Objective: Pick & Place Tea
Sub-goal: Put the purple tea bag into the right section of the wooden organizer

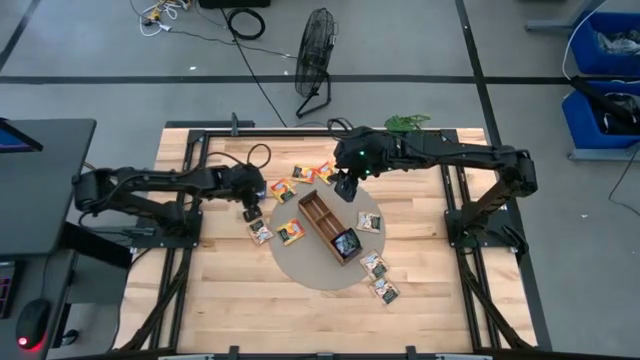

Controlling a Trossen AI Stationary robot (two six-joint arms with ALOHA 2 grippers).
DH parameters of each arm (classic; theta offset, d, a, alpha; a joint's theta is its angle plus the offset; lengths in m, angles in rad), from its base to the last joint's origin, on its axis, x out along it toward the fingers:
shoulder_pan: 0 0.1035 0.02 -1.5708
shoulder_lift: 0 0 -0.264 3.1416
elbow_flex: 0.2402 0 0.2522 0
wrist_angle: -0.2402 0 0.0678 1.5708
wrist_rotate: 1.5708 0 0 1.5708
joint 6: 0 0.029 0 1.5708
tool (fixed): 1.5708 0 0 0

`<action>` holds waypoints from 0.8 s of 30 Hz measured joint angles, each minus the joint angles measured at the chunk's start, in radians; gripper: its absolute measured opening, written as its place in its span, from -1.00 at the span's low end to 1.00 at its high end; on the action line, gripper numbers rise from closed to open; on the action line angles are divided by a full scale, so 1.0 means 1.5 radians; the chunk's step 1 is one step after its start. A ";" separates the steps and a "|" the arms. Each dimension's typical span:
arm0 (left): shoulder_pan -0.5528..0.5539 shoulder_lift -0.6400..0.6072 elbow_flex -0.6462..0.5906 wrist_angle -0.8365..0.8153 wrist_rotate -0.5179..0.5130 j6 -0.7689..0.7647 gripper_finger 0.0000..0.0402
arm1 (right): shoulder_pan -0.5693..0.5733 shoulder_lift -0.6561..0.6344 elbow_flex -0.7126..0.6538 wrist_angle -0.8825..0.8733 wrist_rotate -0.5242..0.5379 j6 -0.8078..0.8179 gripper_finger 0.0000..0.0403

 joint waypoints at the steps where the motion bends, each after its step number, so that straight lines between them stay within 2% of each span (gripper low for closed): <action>1: 0.000 0.006 0.000 0.000 0.000 0.008 -0.51 | 0.000 0.000 0.000 0.000 0.000 -0.003 -0.10; 7: 0.000 0.018 0.000 -0.002 -0.006 0.024 -0.48 | -0.002 0.000 0.000 0.000 -0.002 -0.009 -0.15; 13: 0.000 0.018 0.000 -0.010 -0.007 0.053 -0.25 | -0.005 0.000 0.000 0.004 -0.003 -0.017 -0.18; 17: 0.001 0.026 0.000 -0.026 -0.034 0.082 -0.09 | -0.012 0.000 0.000 0.004 -0.007 -0.017 -0.19; 24: 0.002 0.026 0.001 -0.019 -0.032 0.125 -0.03 | -0.018 0.001 0.000 0.006 -0.005 -0.017 -0.18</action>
